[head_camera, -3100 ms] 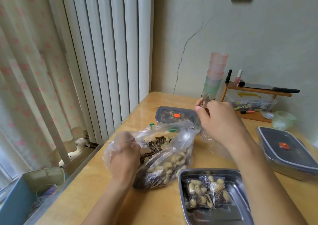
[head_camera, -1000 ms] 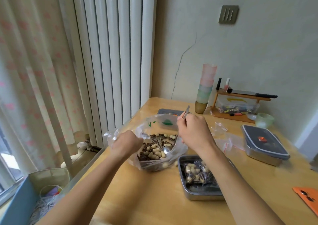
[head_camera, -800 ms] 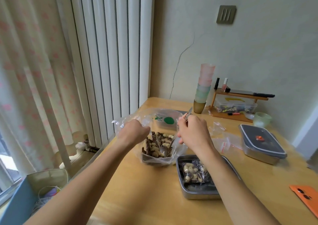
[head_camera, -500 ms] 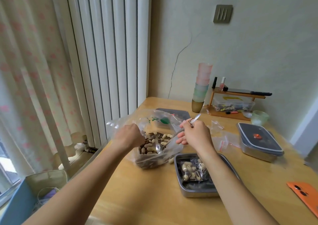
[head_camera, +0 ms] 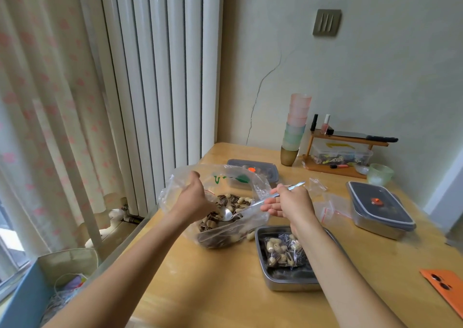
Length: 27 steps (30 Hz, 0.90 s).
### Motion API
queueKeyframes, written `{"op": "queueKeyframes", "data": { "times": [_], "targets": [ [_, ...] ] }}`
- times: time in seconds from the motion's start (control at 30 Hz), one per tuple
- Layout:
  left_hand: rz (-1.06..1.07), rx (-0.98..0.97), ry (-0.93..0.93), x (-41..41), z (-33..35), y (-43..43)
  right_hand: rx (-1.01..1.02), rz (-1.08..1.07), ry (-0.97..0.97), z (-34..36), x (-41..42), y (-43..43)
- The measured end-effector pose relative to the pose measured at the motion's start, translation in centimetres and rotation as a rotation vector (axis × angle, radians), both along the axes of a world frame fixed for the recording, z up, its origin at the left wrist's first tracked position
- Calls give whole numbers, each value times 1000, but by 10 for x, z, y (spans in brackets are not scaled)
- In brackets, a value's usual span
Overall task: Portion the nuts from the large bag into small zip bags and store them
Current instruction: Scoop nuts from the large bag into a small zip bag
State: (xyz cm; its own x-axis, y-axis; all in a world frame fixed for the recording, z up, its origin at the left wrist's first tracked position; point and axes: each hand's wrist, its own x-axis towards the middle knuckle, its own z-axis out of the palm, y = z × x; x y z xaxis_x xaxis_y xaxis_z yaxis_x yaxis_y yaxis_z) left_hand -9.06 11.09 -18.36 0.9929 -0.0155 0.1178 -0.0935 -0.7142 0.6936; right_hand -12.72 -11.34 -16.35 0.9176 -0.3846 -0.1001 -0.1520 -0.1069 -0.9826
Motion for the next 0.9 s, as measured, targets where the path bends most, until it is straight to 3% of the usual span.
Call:
{"op": "queueKeyframes", "data": {
  "times": [0.2,0.37,0.6,0.9],
  "targets": [
    [-31,-53,31,2,-10,3,-10,-118,-72,8,-3,-13],
    [-140,-90,-54,7,-17,-6,-60,-113,-154,26,-6,-17],
    [-225,-73,-124,13,-24,-14,-279,-69,-229,47,-18,-9],
    [-327,-192,-53,13,-29,-18,-546,-31,-384,53,-22,10]
  ]
}}
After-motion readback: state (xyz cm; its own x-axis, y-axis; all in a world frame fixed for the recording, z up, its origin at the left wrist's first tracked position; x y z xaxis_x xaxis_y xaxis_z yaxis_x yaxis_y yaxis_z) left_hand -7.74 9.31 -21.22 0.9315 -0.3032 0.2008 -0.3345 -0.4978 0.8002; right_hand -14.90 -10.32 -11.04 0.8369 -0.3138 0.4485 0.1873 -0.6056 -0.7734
